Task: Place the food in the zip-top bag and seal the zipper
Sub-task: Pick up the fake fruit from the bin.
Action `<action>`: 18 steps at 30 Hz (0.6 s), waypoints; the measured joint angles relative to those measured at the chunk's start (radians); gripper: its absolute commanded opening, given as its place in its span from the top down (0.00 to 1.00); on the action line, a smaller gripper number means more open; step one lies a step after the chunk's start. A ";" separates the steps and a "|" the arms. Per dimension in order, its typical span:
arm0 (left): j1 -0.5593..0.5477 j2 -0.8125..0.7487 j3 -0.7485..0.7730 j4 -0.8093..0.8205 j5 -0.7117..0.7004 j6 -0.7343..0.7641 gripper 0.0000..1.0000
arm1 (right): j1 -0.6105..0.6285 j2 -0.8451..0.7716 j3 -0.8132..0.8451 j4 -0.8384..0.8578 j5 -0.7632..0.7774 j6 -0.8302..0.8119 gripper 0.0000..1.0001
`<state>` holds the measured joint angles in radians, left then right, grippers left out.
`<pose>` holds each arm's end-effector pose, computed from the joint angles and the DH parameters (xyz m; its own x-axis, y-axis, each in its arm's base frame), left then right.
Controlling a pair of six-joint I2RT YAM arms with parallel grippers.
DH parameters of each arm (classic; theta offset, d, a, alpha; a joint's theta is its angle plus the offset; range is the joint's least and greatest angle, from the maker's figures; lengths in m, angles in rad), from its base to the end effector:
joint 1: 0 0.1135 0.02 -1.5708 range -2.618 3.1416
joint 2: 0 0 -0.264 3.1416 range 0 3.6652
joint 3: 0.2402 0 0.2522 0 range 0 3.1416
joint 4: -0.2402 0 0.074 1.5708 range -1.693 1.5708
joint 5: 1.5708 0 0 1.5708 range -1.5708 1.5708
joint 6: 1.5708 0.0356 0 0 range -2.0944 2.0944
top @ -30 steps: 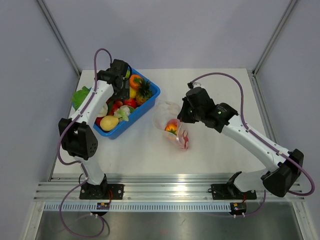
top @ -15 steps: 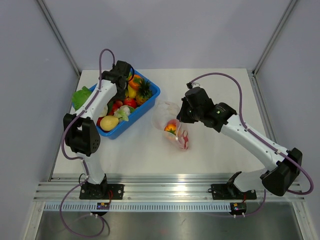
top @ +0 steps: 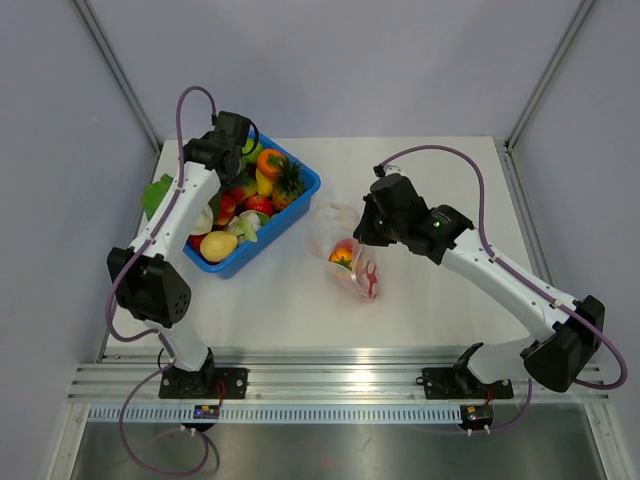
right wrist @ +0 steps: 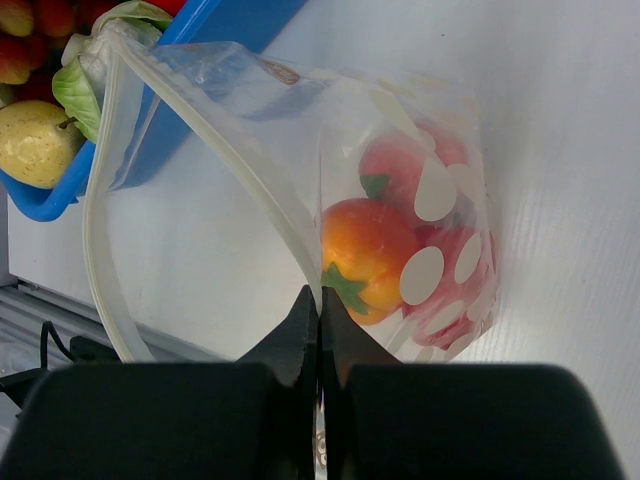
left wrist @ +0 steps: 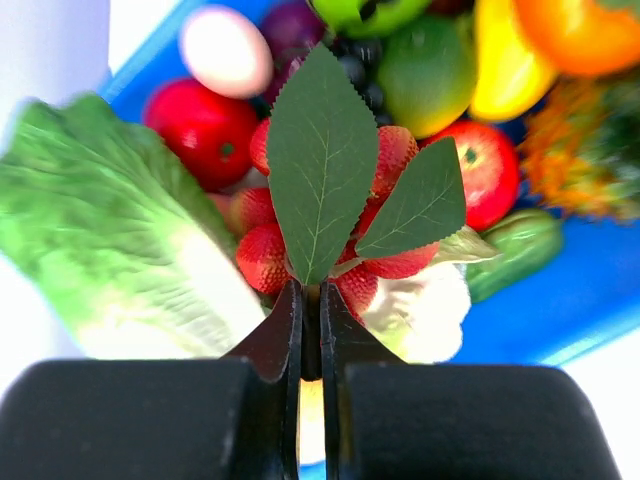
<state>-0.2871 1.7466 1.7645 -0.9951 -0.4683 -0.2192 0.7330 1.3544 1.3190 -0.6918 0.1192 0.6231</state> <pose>0.3586 -0.0891 0.3501 -0.7783 0.0275 -0.6273 -0.1626 0.9562 0.2436 0.2198 0.1922 0.3499 -0.7504 0.1041 -0.6528 -0.1976 0.9071 0.3717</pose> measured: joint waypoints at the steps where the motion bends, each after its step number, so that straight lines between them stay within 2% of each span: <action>1: 0.000 -0.016 0.010 -0.003 0.000 -0.002 1.00 | 0.000 0.000 0.000 0.000 0.000 0.000 1.00; 10: 0.000 -0.163 0.130 -0.022 0.035 -0.017 1.00 | 0.000 0.005 0.003 0.000 0.000 0.002 1.00; 14: 0.000 -0.205 0.200 -0.061 0.123 -0.018 1.00 | 0.000 0.019 0.015 0.001 0.000 0.002 1.00; 18: 0.000 -0.238 0.264 -0.087 0.269 -0.025 1.00 | 0.000 0.027 0.020 0.001 0.000 0.002 1.00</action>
<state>-0.2871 1.5085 2.0289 -1.0824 -0.1989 -0.2443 0.7330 1.3811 1.3388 -0.6910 0.1192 0.6250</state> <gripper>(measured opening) 0.044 0.012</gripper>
